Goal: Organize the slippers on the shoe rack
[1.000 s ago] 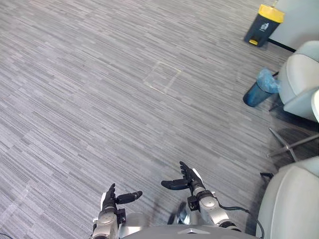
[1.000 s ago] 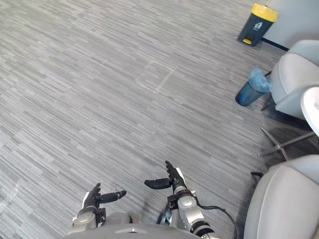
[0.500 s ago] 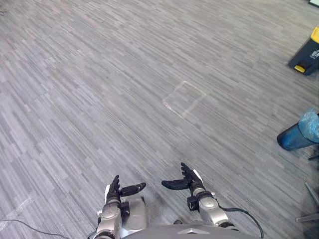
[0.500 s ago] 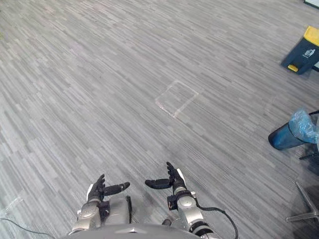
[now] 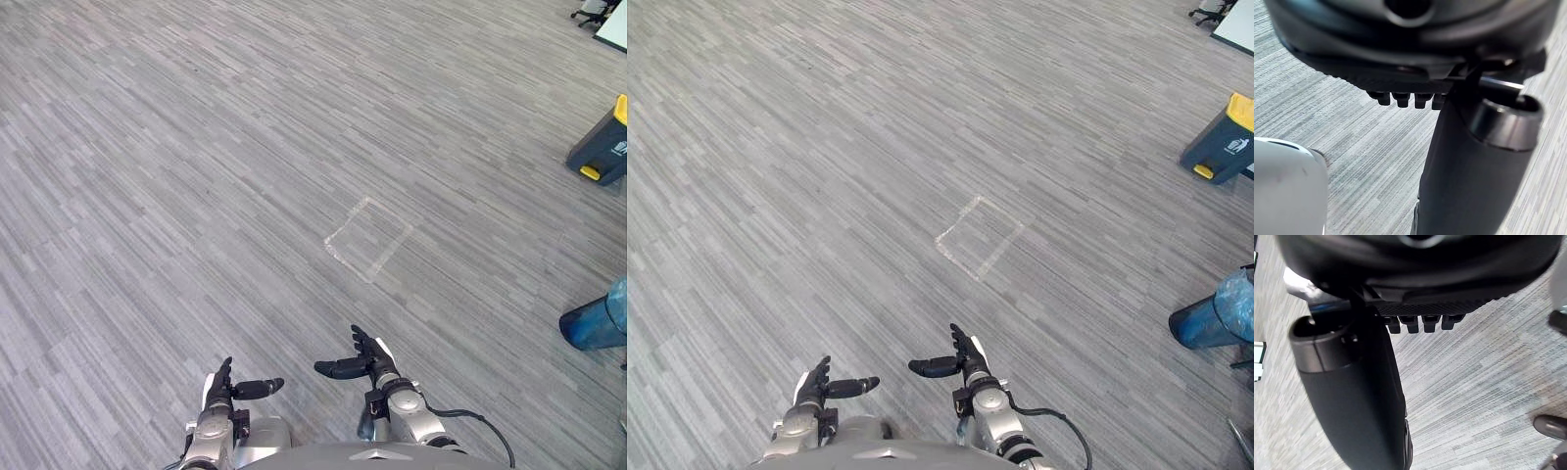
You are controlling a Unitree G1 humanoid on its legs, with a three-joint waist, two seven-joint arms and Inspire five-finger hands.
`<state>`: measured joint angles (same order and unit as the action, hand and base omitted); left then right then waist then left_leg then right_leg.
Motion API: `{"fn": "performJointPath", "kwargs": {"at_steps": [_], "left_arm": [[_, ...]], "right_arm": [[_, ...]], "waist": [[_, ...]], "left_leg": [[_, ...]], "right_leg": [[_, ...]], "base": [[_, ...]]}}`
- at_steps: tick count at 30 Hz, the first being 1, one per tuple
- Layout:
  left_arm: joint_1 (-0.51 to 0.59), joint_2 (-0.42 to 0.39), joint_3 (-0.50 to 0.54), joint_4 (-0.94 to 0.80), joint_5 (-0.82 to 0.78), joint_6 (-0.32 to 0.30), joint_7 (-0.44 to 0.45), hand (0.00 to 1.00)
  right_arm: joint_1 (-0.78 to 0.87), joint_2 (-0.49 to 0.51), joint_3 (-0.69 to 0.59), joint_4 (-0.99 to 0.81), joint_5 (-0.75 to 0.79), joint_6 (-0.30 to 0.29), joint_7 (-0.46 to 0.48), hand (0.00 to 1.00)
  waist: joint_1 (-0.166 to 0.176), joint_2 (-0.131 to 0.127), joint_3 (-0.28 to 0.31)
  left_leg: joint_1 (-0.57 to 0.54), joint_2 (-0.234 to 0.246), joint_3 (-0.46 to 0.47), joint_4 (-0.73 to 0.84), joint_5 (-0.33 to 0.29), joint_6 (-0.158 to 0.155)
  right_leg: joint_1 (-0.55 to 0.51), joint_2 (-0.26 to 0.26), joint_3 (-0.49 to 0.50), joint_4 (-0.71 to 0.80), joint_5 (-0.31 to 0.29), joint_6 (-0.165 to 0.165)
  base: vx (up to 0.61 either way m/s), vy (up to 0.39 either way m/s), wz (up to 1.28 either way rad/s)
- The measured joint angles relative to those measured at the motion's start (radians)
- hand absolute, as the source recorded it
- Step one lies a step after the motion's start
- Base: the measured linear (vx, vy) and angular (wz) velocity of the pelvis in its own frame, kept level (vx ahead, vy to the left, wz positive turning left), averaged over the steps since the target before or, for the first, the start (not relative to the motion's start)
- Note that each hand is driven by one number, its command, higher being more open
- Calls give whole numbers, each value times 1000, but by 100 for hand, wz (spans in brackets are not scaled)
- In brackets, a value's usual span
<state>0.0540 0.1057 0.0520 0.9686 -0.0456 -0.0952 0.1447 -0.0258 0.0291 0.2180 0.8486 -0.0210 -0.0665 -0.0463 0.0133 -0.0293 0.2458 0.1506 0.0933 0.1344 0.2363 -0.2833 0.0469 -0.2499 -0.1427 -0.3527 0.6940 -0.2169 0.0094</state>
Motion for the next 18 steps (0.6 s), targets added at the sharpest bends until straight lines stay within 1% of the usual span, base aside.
{"fn": "performJointPath", "kwargs": {"at_steps": [1,2,3,4,5,6,7,9,10,11,12,13,14,15,16,17,18], "left_arm": [[6,-1,-10,1,0,0,-1,100],[10,-1,-11,1,0,0,-2,100],[18,-1,-12,2,2,0,-3,100],[15,-11,-13,8,14,0,-4,100],[14,-15,-13,8,17,0,-4,100],[11,-26,-15,8,21,-3,-11,100],[13,-35,-16,12,34,-2,-18,100],[4,-46,-2,16,40,0,-25,100],[5,-58,37,-1,40,-2,-22,100],[13,-63,58,-23,39,-6,-20,100],[15,-63,61,-29,38,-6,-19,100],[11,-53,70,-40,34,-4,-19,100],[11,-54,85,-56,33,-6,-16,100],[9,-54,91,-65,33,-11,-11,100],[9,-56,91,-75,30,-14,-7,100],[8,-56,91,-82,26,-14,-5,100],[4,-55,91,-81,16,-18,-2,100]], "right_arm": [[1,-3,0,5,0,1,0,100],[2,-4,0,10,0,1,0,100],[5,-6,1,20,0,1,0,100],[-1,-16,2,26,-1,-3,3,100],[-5,-18,2,30,-1,-3,3,100],[-22,-16,-3,29,-8,1,2,100],[-17,-16,-13,21,-17,1,3,100],[4,-16,-24,1,-17,5,4,100],[48,-16,-29,-37,-16,14,4,100],[51,-11,-30,-40,-13,19,2,100],[51,-5,-32,-40,-11,20,-1,100],[50,9,-42,-42,0,20,-4,100],[40,12,-42,-41,7,20,-4,100],[27,12,-42,-40,8,17,-8,100],[12,12,-45,-39,12,17,-10,100],[1,14,-49,-39,18,17,-11,100],[-8,13,-52,-39,22,14,-14,100]], "waist": [[-11,-1,0],[-17,-5,-2],[-22,-21,-4],[-18,-8,-10],[-15,0,-12],[-14,14,-20],[-22,25,-30],[-26,39,-26],[-19,53,-27],[-15,54,-26],[-8,49,-27],[9,33,-33],[23,19,-36],[36,17,-34],[42,14,-32],[49,11,-25],[54,8,-18]], "left_leg": [[44,6,0,-42,-2,-3],[62,3,1,-60,-5,-9],[104,-17,-7,-91,-22,-43],[148,2,-19,-101,-36,-66],[148,9,-19,-97,-36,-66],[120,28,-37,-27,-15,-77],[60,46,-88,136,8,-104],[-5,64,-134,331,63,-171],[-140,108,-164,665,152,-280],[-216,142,-138,812,118,-263],[-256,158,-116,855,99,-240],[-320,174,-68,858,62,-204],[-364,176,-26,783,26,-168],[-392,165,-17,681,1,-150],[-411,147,-28,548,-5,-146],[-421,124,-52,435,-1,-147],[-430,77,-130,248,40,-152]], "right_leg": [[-29,42,-21,-274,58,25],[-29,51,-36,-376,99,34],[-34,56,-41,-485,220,19],[-31,75,-14,-449,316,-78],[-32,81,-15,-443,307,-73],[-40,98,-2,-402,256,-92],[-18,113,-8,-386,210,-97],[37,130,-22,-403,178,-94],[141,167,-19,-457,146,-98],[194,187,-7,-484,127,-105],[220,194,2,-498,119,-106],[265,198,29,-526,116,-102],[299,195,64,-548,118,-98],[325,191,94,-565,119,-97],[347,184,127,-581,117,-91],[367,173,152,-588,109,-78],[399,149,191,-592,85,-38]], "base": [[481,-97,25],[500,-119,38],[550,-166,25],[570,-180,13],[818,-282,-16],[599,-221,-23],[592,-219,-14],[514,-169,10],[640,-179,2],[499,-105,-14],[471,-59,-42],[545,-3,-66],[455,4,-85],[533,105,-96],[346,136,-91],[520,244,-104],[351,213,-88]]}}
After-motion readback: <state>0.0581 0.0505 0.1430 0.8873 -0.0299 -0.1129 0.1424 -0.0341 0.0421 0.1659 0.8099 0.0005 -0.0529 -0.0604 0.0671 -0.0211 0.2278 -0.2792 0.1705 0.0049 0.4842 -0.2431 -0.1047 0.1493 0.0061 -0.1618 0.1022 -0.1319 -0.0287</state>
